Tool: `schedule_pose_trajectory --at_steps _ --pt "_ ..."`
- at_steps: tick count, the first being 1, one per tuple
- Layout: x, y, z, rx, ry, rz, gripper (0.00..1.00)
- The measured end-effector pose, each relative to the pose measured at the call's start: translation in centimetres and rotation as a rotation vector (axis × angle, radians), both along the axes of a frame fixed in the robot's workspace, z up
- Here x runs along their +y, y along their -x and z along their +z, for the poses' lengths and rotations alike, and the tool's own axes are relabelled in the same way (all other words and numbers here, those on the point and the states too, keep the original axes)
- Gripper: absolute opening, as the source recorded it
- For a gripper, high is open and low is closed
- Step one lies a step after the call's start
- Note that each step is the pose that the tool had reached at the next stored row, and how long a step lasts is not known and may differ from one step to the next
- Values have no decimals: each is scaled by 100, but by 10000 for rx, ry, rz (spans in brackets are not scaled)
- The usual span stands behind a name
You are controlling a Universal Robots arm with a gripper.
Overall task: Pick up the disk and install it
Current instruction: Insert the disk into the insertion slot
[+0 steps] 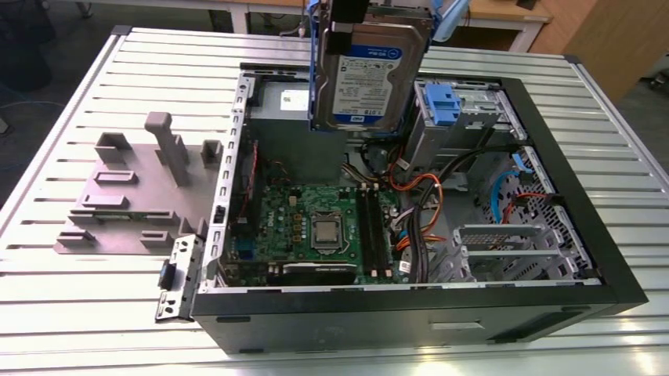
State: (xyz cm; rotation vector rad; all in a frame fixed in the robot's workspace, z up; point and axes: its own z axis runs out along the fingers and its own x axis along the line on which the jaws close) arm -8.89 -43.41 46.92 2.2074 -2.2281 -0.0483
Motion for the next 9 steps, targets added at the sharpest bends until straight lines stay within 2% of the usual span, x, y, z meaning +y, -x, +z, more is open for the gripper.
schedule_pose_trajectory --at_steps 4,9 --pt "-30 0 -3 0 0 0 36" --pt "-141 1 -14 0 0 -1 36"
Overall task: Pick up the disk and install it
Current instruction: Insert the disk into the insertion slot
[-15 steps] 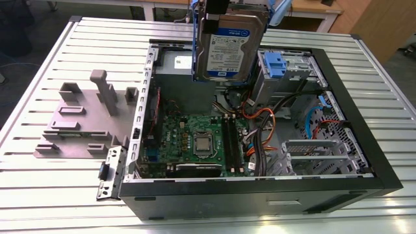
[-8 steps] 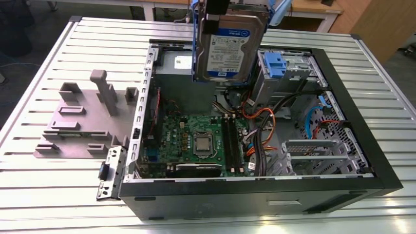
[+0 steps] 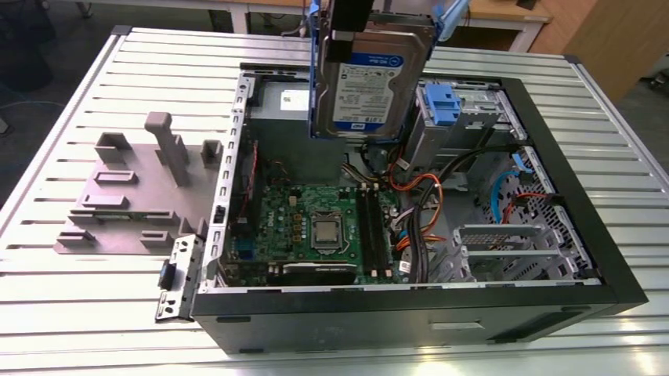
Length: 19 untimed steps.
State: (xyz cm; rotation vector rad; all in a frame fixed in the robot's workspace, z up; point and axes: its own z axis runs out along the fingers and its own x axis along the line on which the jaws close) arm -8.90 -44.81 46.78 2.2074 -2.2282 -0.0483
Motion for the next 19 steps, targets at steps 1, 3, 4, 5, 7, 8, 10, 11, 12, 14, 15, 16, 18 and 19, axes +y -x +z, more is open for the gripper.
schedule_pose_trajectory --at_steps 1,3,4,5,7,8,10,11,12,14,15,16,18,19 --pt "-37 0 -4 0 -1 0 36" --pt "-85 0 -7 0 1 0 36" --pt "-107 0 -9 0 0 0 36" --pt "-131 0 -12 0 -1 0 36" --pt "-173 0 -15 0 0 0 36" --pt "-195 0 -16 0 1 0 36" --pt "-239 0 -19 0 1 0 36" --pt "-254 0 -21 0 0 0 36" --pt "-268 0 -21 0 2 1 36" --pt "-284 -1 -24 -1 2 0 36" --pt "-289 -5 -26 -1 2 0 36" --pt "-292 -14 -28 -1 2 0 36" --pt "-297 -45 -30 0 3 -1 36" --pt "-299 -61 -32 -1 3 -1 36"
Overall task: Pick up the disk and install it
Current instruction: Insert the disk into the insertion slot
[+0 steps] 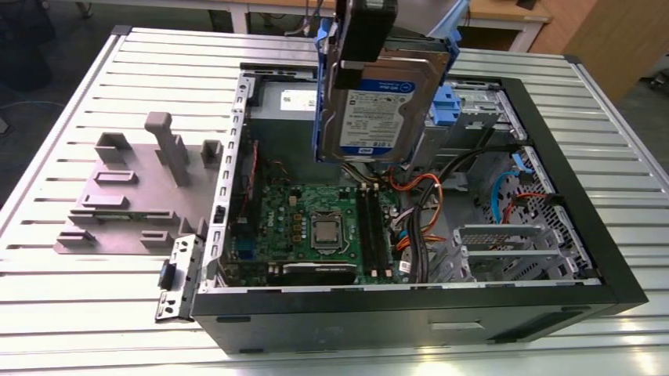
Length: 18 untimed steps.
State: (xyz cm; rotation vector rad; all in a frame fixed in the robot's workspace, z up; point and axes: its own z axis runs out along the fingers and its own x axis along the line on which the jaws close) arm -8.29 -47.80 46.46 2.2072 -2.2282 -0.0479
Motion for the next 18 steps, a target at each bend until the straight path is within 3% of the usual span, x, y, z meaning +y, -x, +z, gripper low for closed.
schedule_pose_trajectory --at_steps 10,18 --pt "-8 -163 -10 0 10 1 36" --pt "-8 -223 1 0 15 0 36"
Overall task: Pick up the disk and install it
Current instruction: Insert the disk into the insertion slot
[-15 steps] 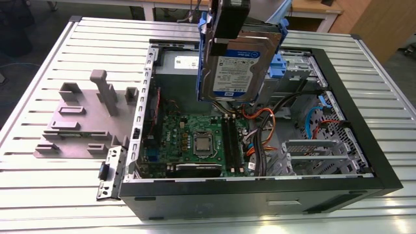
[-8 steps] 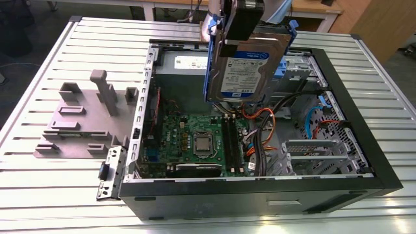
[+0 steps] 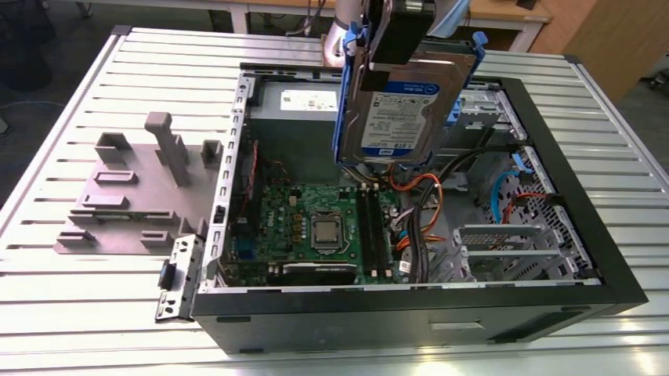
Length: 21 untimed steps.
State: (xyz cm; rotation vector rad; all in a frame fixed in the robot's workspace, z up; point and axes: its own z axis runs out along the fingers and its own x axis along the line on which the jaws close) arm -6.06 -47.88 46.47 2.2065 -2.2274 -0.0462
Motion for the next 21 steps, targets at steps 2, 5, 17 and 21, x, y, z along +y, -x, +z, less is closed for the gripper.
schedule_pose_trajectory --at_steps 2,5,17,21 --pt "0 -2 13 0 2 -1 36" --pt "0 -4 30 0 5 0 36" --pt "-39 -6 20 -61 12 0 36" --pt "-45 -8 16 -117 11 2 36"
